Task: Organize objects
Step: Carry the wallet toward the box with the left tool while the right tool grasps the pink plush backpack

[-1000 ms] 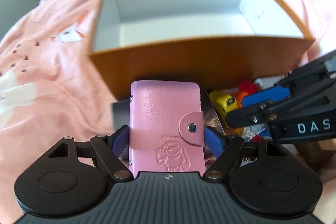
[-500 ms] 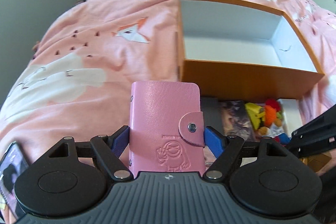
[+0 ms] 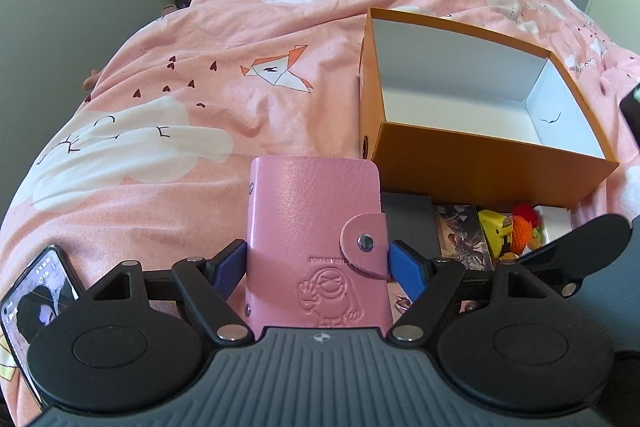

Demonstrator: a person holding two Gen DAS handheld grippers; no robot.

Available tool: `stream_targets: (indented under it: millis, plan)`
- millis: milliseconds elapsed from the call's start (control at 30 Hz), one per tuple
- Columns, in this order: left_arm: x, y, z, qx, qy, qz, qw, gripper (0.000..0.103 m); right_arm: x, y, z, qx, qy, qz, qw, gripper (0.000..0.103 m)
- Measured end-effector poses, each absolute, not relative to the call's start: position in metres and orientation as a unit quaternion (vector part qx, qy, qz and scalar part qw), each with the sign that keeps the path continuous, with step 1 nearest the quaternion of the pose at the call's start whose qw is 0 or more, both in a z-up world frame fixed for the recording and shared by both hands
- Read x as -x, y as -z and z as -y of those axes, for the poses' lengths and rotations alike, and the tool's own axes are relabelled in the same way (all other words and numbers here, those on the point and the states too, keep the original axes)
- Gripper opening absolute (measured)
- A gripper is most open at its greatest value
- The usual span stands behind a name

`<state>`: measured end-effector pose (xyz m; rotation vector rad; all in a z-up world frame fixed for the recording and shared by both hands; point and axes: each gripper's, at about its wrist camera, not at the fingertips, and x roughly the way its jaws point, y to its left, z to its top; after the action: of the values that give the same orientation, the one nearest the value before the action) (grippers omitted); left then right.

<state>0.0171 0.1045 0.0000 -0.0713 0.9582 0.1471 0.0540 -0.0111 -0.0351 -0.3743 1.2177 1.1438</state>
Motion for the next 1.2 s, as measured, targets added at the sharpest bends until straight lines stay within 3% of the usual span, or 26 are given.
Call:
stream_targets:
  millis: [300,633,967,1200]
  plan:
    - [-0.015,-0.016,-0.106,0.068,-0.050,-0.432,0.898,0.089,-0.092,0.011,0.066,0.067,-0.478,-0.554,0.679,0.026]
    - [-0.027,-0.044,-0.092,0.061,-0.026,-0.400,0.914,0.089,-0.119,-0.040,0.121,-0.027,-0.448,-0.498,0.742,0.025]
    - [-0.069,-0.073,-0.069,0.064,0.017,-0.365,0.929,0.089,-0.140,-0.114,0.162,-0.059,-0.434,-0.384,0.812,0.025]
    - [-0.133,-0.063,-0.036,0.023,0.042,-0.380,0.924,0.089,-0.184,-0.110,0.176,-0.050,-0.376,-0.330,0.865,0.025]
